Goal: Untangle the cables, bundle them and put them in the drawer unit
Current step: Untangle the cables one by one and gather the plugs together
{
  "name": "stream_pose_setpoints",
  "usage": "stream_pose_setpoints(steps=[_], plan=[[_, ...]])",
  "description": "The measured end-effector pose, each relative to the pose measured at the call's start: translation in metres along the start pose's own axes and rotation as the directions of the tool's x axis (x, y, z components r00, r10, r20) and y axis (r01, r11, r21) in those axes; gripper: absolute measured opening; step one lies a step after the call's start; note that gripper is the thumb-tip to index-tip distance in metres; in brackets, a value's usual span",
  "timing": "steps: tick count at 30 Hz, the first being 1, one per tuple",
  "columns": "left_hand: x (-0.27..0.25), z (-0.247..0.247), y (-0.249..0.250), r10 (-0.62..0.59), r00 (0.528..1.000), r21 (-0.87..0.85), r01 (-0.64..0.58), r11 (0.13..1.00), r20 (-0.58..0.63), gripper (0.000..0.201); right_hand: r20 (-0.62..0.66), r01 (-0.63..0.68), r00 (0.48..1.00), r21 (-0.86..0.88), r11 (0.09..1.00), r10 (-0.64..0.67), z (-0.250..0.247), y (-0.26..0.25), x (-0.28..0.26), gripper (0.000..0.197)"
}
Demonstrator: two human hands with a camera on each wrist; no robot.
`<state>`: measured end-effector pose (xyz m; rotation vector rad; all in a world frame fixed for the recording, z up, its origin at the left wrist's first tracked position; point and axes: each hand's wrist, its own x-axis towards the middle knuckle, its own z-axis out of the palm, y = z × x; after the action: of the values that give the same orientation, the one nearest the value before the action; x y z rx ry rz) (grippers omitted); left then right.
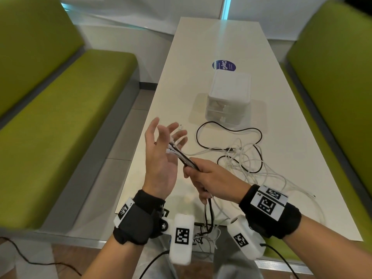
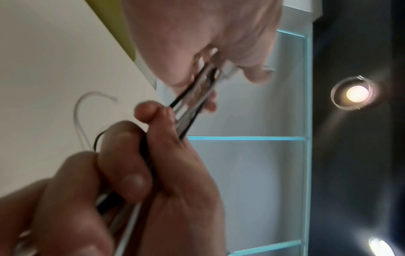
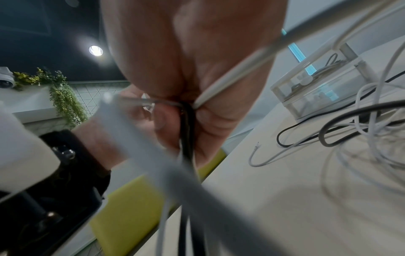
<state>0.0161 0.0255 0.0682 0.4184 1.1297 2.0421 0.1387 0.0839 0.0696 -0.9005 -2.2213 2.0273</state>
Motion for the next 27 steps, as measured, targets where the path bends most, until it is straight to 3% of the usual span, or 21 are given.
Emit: stream_pose_setpoints(steps=[1, 3, 8, 13, 16, 19, 22, 25, 27], plan=[[0.001, -0.005, -0.003, -0.053, 0.998, -0.009, 0.053, 0.999, 0.046, 0.107, -0.018, 0.006, 1.0, 0.008, 1.0, -0.006, 0.0, 0.001, 0.0, 0.021], [-0.001, -0.014, -0.006, -0.153, 0.978, 0.041, 0.149, 0.988, 0.145, 0.13, -0.048, 0.021, 0.999, 0.017, 1.0, -0.02, -0.001, 0.002, 0.0, 0.019], [-0.005, -0.027, -0.015, -0.266, 0.894, 0.119, 0.238, 0.964, 0.361, 0.127, -0.098, 0.039, 0.995, 0.122, 0.992, -0.027, -0.003, 0.005, 0.001, 0.021], [-0.007, -0.028, -0.014, -0.237, 0.855, 0.044, 0.245, 0.969, 0.462, 0.132, -0.119, 0.057, 0.992, 0.205, 0.977, -0.033, -0.004, 0.003, -0.001, 0.026], [-0.008, -0.027, -0.014, -0.271, 0.849, 0.062, 0.274, 0.96, 0.453, 0.117, -0.118, 0.051, 0.993, 0.19, 0.981, -0.029, -0.006, 0.005, -0.001, 0.022], [-0.007, -0.018, -0.016, -0.319, 0.868, 0.185, 0.267, 0.946, 0.38, 0.1, -0.064, 0.073, 0.995, -0.068, 0.995, -0.077, 0.0, 0.007, 0.001, 0.02], [-0.007, -0.007, -0.011, -0.354, 0.885, 0.343, 0.245, 0.907, 0.302, 0.07, -0.028, 0.084, 0.995, -0.24, 0.967, -0.093, 0.004, 0.006, 0.001, 0.017], [-0.007, -0.003, -0.009, -0.436, 0.855, 0.377, 0.32, 0.869, 0.28, 0.063, -0.033, 0.1, 0.993, -0.327, 0.94, -0.117, 0.001, 0.008, 0.0, 0.014], [-0.007, -0.003, -0.012, -0.41, 0.873, 0.355, 0.307, 0.883, 0.264, 0.06, -0.025, 0.118, 0.99, -0.374, 0.92, -0.137, -0.002, 0.01, 0.001, 0.011]])
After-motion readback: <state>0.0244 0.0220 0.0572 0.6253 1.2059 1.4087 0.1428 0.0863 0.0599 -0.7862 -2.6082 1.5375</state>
